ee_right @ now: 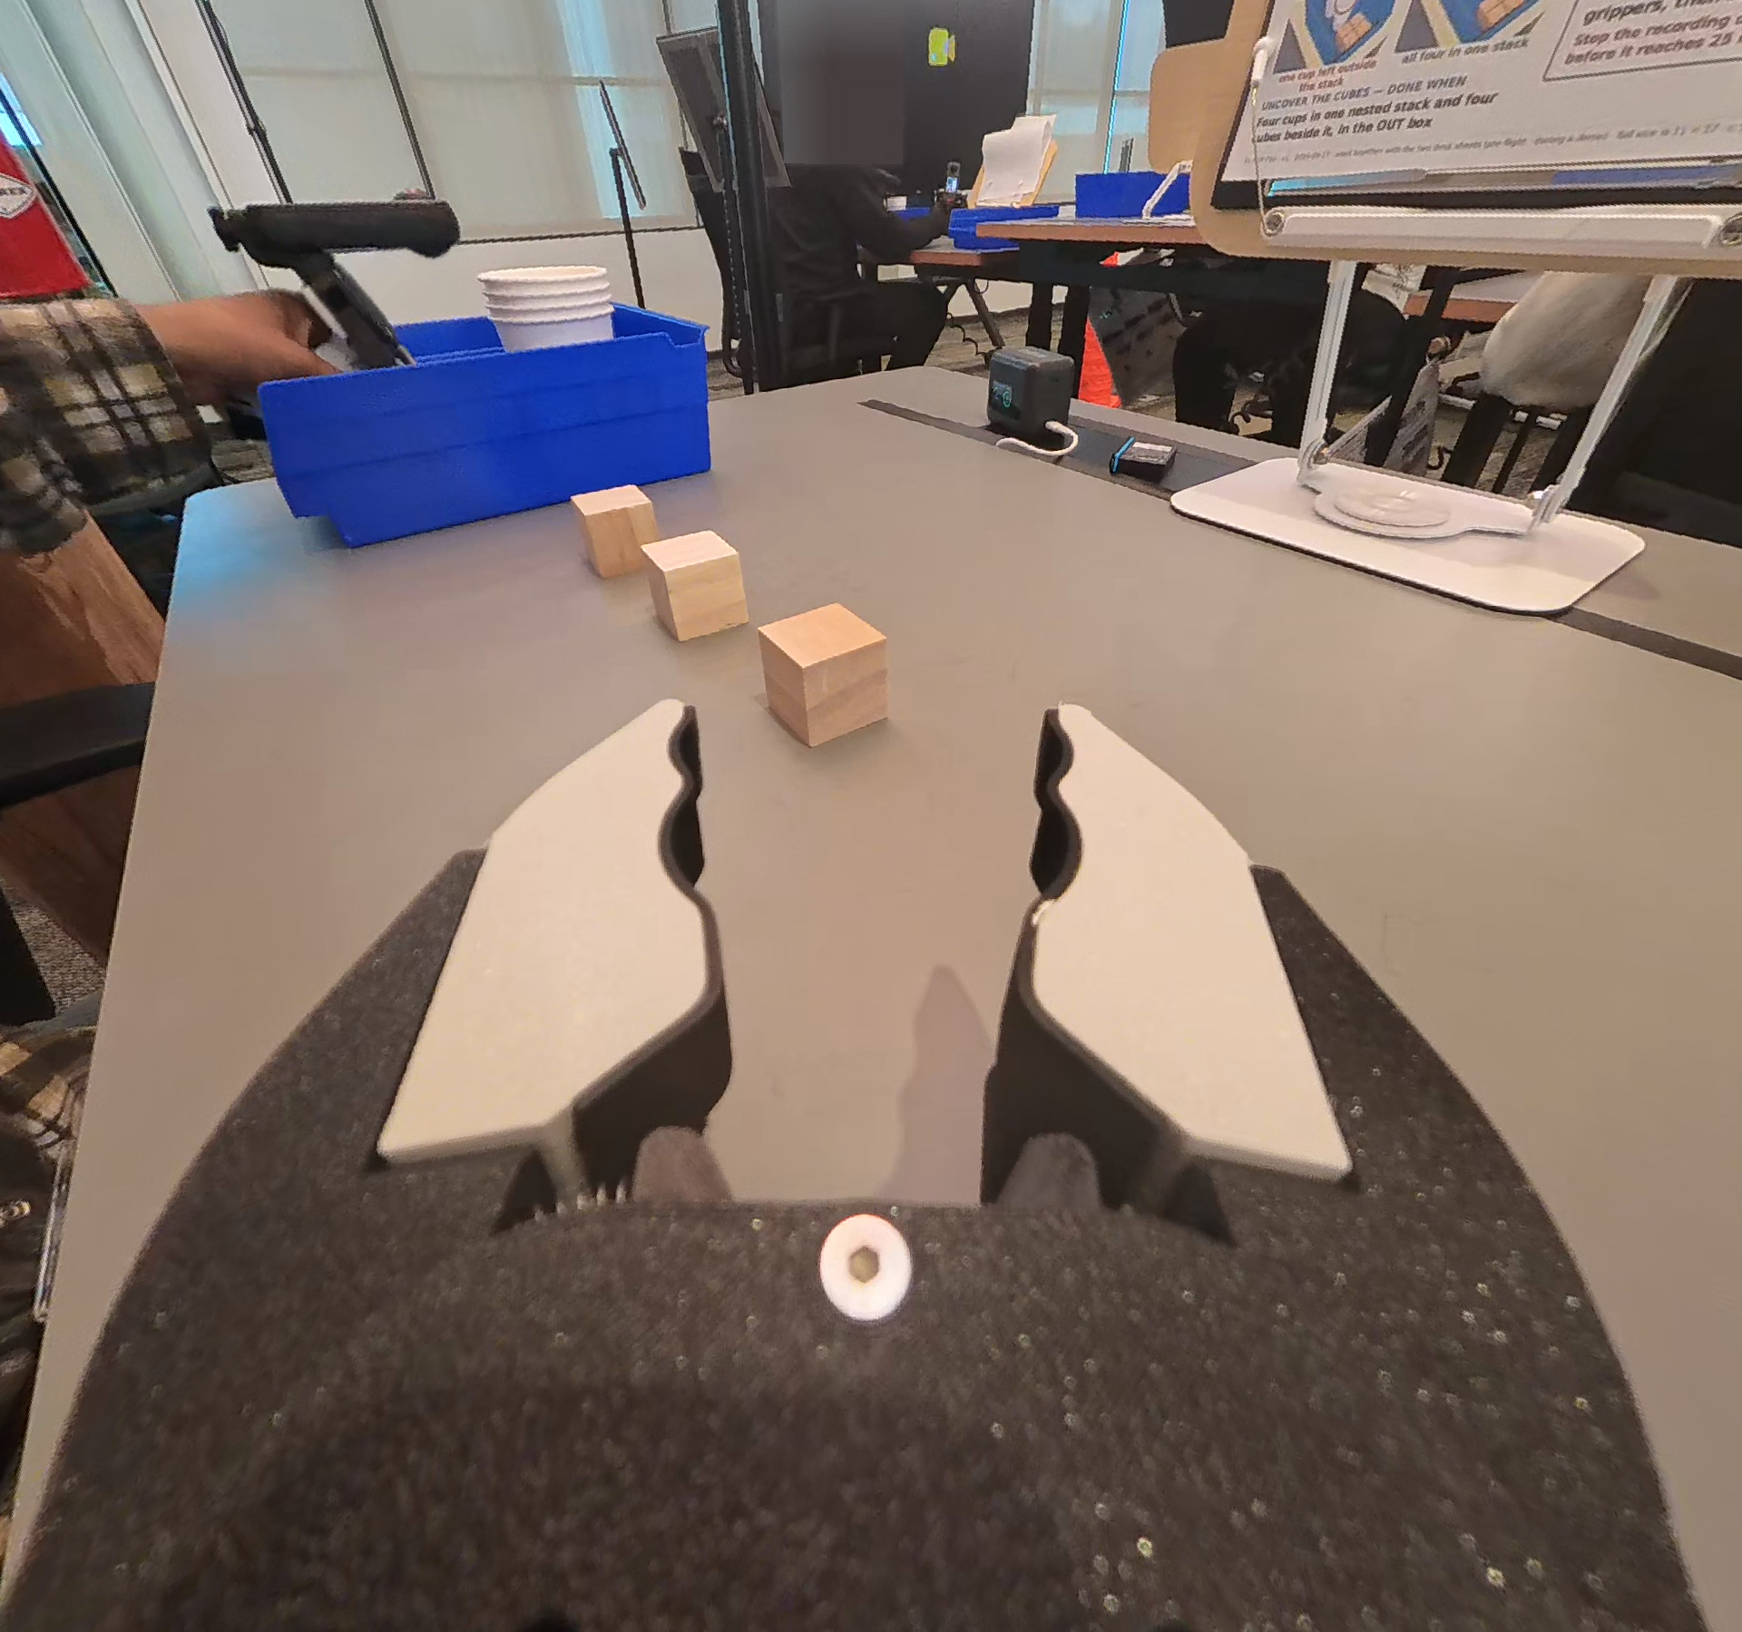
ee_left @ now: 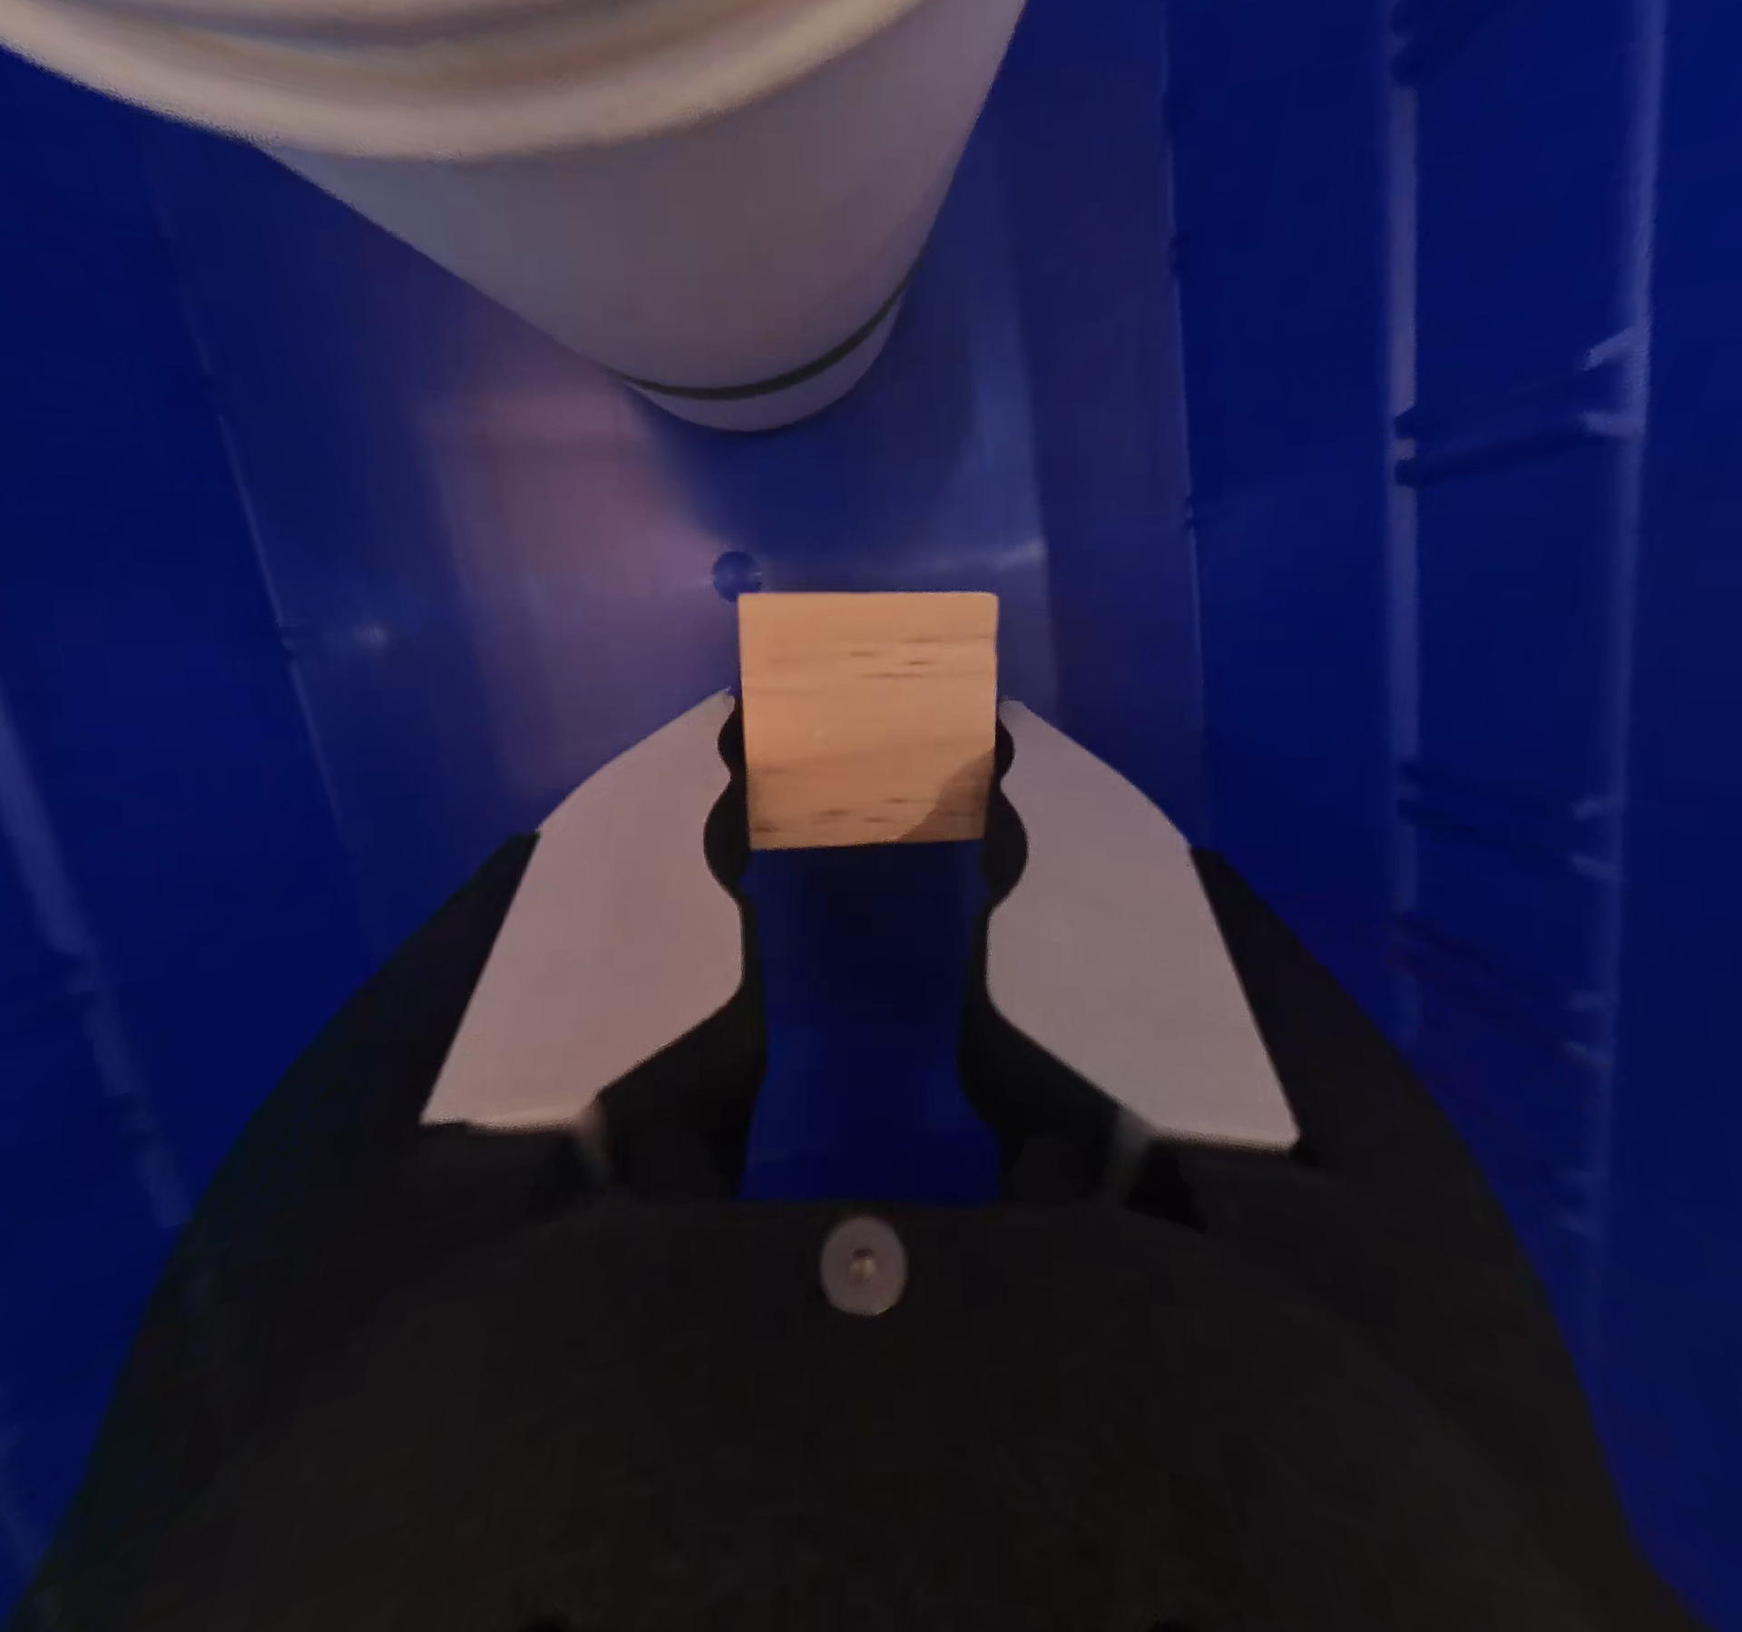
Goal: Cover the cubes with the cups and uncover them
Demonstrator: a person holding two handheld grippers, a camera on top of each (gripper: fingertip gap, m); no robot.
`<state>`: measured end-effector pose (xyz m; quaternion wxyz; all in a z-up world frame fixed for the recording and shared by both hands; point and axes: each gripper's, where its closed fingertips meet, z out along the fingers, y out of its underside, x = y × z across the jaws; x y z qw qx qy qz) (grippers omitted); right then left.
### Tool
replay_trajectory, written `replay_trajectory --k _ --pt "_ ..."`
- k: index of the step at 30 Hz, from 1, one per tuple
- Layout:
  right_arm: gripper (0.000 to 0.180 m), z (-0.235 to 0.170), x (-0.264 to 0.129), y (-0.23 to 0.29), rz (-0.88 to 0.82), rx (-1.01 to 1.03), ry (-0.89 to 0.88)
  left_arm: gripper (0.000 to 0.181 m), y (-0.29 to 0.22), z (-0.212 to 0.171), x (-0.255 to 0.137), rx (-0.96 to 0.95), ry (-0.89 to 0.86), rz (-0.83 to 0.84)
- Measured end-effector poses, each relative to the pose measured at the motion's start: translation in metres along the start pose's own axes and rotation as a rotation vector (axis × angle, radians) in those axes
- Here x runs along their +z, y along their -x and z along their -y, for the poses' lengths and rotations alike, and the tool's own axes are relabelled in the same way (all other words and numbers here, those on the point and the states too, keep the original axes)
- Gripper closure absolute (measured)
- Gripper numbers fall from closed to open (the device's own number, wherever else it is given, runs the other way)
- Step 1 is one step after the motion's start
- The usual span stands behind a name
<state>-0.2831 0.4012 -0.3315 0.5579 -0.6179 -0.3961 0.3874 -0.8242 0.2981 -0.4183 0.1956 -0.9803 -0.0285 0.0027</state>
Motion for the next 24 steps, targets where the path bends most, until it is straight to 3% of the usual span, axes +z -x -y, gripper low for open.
replay_trajectory --k 7,12,17,20,24 --pt "0.112 0.000 0.000 0.001 0.005 0.001 0.002 0.134 0.009 0.016 -0.049 0.162 -0.108 0.022" --pt "0.111 0.003 0.000 0.004 0.035 -0.009 -0.021 0.135 -0.026 0.041 -0.108 0.315 -0.169 0.007" --pt "0.104 0.036 0.000 0.015 0.129 0.038 -0.111 0.135 -0.144 0.066 -0.142 0.563 -0.234 -0.189" --pt "0.106 0.073 0.010 0.046 0.267 -0.016 -0.132 0.135 -0.235 0.073 -0.134 0.752 -0.231 -0.308" --pt "0.114 0.095 0.029 0.091 0.460 -0.160 -0.028 0.135 -0.344 0.072 -0.119 0.960 -0.239 -0.484"
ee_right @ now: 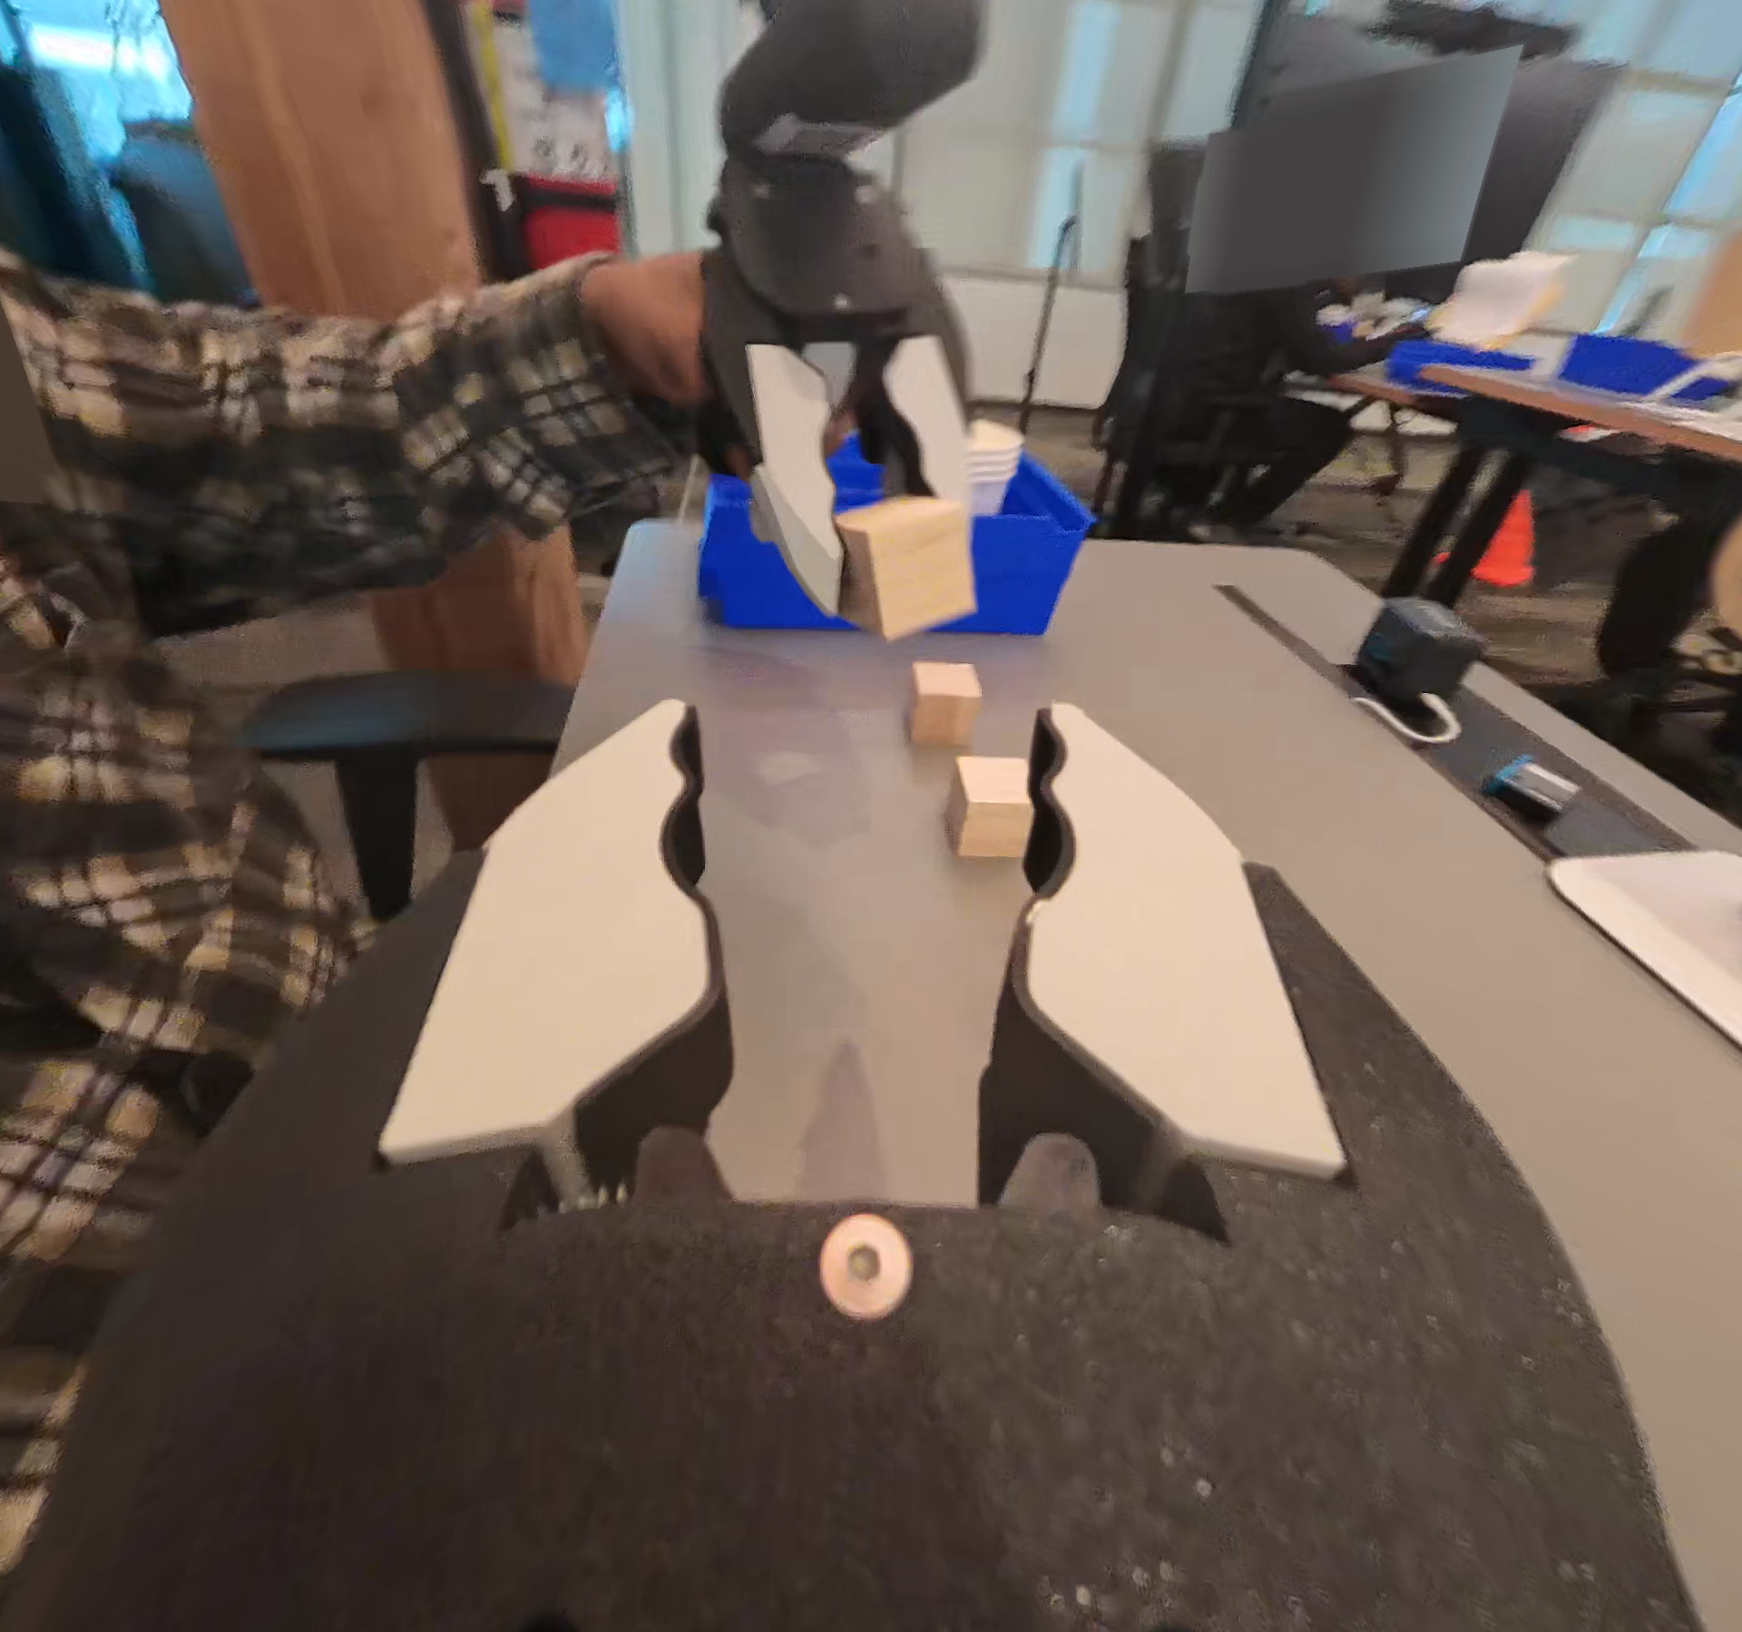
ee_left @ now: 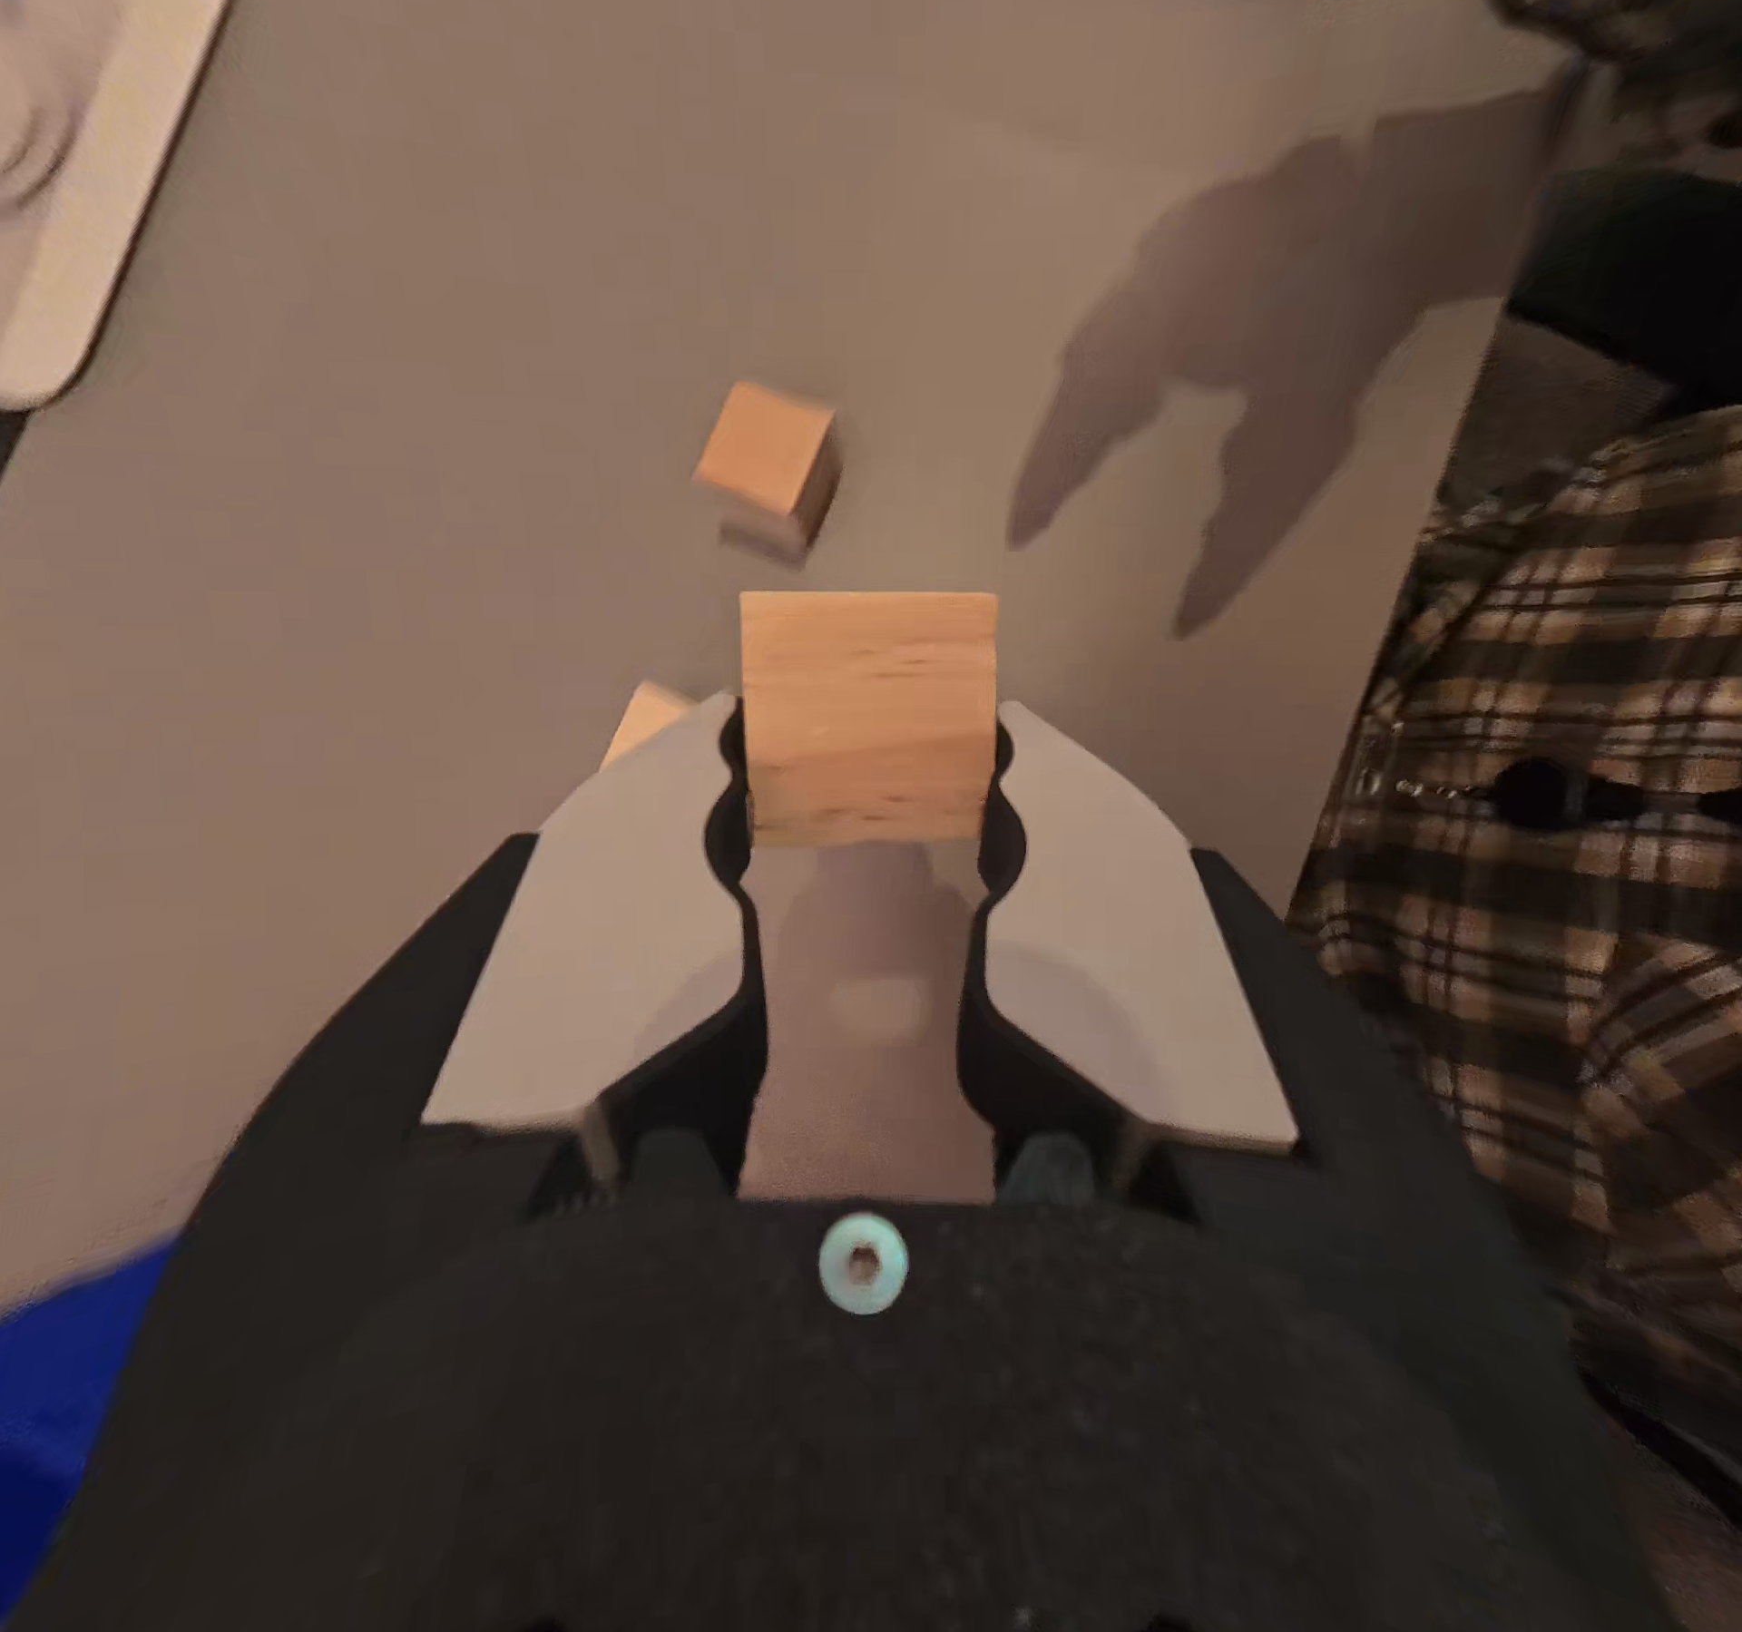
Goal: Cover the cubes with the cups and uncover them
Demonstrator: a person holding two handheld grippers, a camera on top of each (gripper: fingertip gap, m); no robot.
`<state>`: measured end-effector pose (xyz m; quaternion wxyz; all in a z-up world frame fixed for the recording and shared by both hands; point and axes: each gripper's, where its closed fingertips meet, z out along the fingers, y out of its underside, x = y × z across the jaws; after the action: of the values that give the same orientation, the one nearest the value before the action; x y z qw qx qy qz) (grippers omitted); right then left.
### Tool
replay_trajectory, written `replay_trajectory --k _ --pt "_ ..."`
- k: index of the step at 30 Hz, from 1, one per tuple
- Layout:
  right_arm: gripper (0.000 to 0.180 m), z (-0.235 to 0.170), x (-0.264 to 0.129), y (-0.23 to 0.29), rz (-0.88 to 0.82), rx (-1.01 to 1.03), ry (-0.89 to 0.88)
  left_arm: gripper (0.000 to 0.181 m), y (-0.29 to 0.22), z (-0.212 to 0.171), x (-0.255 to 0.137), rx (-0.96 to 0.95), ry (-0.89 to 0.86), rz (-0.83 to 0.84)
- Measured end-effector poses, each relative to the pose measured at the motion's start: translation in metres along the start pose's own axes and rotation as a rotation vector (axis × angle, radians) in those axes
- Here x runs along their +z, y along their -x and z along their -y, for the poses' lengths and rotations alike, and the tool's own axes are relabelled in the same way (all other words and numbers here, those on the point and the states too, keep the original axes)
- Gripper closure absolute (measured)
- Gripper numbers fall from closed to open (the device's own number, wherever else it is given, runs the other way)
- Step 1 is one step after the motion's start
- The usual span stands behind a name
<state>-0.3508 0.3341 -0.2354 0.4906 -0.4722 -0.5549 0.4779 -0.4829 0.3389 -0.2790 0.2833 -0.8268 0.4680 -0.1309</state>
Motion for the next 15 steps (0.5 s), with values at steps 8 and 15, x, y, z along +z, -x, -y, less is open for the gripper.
replay_trajectory --k 8,15 --pt "0.122 -0.009 0.021 0.000 0.088 -0.032 0.125 0.135 -0.057 0.063 0.053 0.160 -0.058 -0.194" --pt "0.124 -0.029 0.020 0.000 0.165 0.024 0.167 0.135 -0.066 0.066 0.062 0.189 -0.038 -0.232"
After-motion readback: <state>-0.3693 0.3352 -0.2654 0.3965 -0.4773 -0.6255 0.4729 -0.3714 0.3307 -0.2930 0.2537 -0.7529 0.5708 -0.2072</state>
